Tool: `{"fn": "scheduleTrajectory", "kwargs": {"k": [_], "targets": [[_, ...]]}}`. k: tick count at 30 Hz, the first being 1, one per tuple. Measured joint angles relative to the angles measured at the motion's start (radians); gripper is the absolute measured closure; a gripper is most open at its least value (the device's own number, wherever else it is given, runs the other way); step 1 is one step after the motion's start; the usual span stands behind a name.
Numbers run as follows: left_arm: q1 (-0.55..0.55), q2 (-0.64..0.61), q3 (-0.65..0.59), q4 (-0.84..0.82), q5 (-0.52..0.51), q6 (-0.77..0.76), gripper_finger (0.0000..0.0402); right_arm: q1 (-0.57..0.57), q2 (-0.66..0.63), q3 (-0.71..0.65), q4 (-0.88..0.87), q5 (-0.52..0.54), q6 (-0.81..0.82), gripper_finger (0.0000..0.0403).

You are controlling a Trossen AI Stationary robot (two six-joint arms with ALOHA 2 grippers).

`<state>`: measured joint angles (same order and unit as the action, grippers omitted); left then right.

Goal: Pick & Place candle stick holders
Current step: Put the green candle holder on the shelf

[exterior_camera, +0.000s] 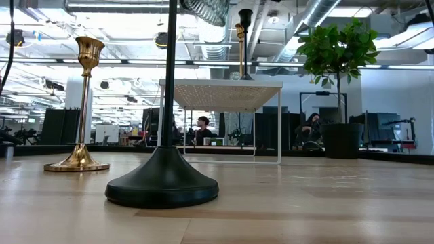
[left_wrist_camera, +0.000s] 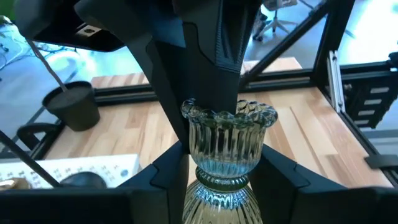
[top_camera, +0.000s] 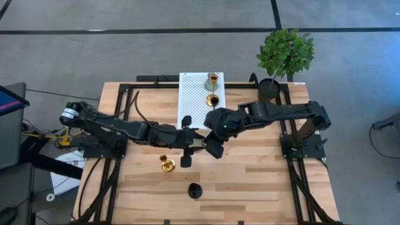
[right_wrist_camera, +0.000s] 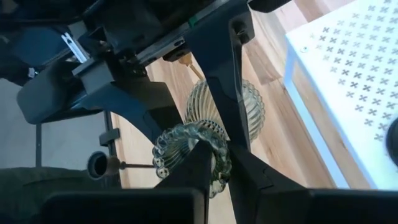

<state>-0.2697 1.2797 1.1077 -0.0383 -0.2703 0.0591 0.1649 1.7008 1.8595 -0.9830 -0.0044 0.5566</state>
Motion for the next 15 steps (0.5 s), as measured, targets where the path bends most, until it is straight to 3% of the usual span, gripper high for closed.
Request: {"fn": "scheduleTrajectory", "kwargs": {"k": [7, 15], "targets": [[-0.001, -0.007, -0.002, 0.018, 0.017, 0.003, 0.0267, -0.008, 0.0, 0.025, -0.005, -0.071, -0.008, 0.0347], [-0.003, -0.028, -0.015, -0.032, 0.029, 0.002, 0.027, -0.007, 0.012, 0.033, 0.005, -0.079, 0.002, 0.0318]]}}
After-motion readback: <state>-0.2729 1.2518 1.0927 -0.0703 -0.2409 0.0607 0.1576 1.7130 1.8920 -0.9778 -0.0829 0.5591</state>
